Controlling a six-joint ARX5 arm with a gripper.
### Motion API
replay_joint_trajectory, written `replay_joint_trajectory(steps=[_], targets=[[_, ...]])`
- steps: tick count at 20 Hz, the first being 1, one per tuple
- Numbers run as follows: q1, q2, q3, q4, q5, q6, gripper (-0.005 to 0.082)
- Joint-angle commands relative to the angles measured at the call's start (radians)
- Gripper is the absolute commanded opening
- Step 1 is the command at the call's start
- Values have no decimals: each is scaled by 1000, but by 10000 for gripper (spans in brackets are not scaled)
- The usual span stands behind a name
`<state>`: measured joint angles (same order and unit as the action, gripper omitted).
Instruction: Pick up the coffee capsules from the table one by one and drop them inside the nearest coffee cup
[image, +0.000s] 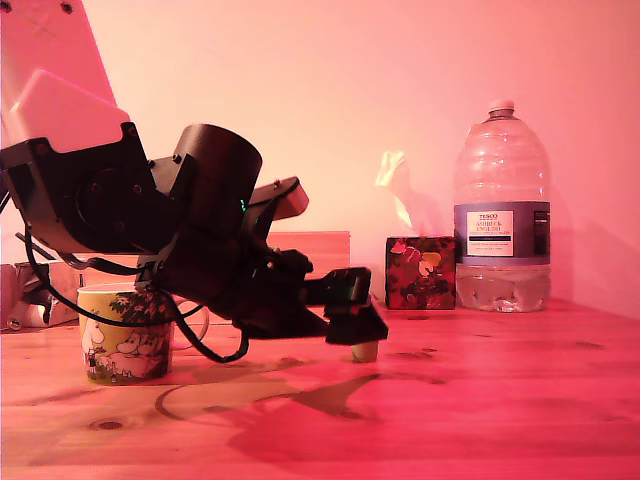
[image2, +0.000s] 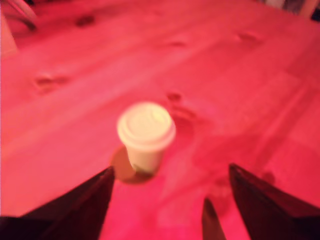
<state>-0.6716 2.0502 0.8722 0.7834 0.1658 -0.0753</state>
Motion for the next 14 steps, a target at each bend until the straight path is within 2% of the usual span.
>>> replay_joint_trajectory(steps=[1, 8, 14], targets=[[-3, 24, 2, 21, -9, -5, 732], [-3, 62, 74, -40, -16, -4, 732], [-3, 80, 142, -161, -18, -4, 730]])
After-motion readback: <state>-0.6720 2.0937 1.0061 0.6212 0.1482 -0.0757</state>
